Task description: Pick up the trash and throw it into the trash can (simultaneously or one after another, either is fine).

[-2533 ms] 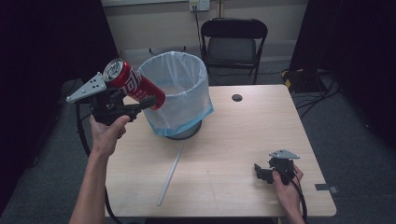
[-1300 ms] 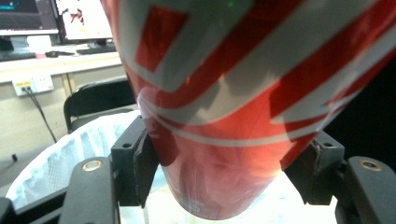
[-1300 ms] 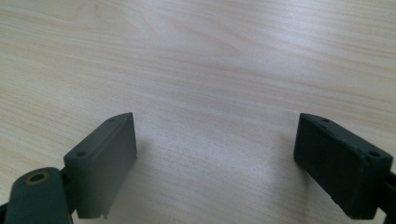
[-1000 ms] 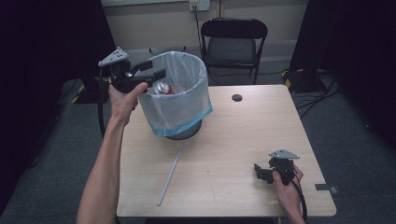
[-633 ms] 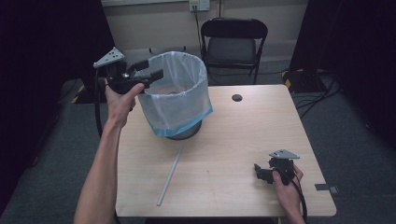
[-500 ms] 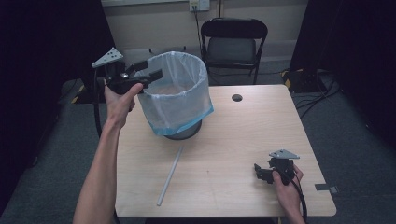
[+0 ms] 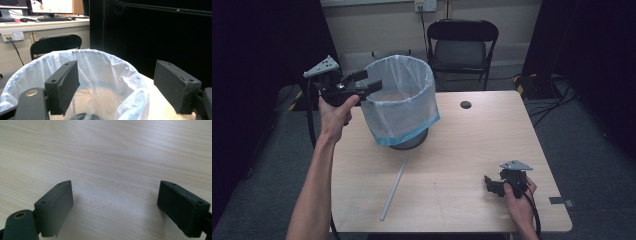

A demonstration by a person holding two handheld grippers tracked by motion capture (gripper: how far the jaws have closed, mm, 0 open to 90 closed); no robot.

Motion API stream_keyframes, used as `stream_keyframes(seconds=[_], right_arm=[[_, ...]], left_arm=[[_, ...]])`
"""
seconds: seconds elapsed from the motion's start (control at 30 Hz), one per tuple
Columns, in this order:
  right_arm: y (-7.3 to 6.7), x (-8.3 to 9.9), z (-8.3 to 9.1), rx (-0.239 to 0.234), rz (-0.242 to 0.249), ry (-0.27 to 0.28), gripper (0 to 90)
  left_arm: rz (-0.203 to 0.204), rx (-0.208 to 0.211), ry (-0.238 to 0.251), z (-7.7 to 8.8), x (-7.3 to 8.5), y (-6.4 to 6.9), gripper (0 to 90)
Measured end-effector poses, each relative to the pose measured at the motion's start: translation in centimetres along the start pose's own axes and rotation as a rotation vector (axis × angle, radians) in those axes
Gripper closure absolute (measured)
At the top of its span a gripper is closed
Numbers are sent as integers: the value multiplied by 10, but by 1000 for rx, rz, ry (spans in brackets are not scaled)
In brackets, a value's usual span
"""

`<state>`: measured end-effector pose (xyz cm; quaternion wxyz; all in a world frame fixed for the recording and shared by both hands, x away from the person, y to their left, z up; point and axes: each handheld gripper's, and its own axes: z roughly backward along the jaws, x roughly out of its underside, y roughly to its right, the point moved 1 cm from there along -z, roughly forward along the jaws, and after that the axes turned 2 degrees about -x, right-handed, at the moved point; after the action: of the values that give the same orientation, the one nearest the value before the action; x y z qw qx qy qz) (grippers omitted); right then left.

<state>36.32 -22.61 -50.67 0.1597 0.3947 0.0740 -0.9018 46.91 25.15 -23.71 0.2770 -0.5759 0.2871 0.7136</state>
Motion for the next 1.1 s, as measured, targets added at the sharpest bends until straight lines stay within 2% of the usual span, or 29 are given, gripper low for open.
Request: stream_keyframes(seconds=[0.2, 0.5, 0.63, 0.7, 0.77, 1.03, 1.1], right_arm=[[0, 0, 0, 0, 1, 0, 124], [0, 0, 0, 0, 1, 0, 124], [0, 0, 0, 0, 0, 0, 124], [0, 0, 0, 0, 0, 0, 124], [0, 0, 0, 0, 0, 0, 124], [0, 0, 0, 0, 1, 0, 124], [0, 0, 0, 0, 1, 1, 124]], left_arm=[[2, 15, -8, 10, 7, 4, 167], [-25, 23, -39, 24, 15, 19, 157], [-20, 24, -30, 30, 18, 25, 157], [-20, 45, -25, 34, 21, 31, 157], [-23, 45, -25, 35, 23, 32, 158], [-32, 31, -66, 47, 42, 42, 164], [-30, 24, -89, 51, 52, 42, 164]])
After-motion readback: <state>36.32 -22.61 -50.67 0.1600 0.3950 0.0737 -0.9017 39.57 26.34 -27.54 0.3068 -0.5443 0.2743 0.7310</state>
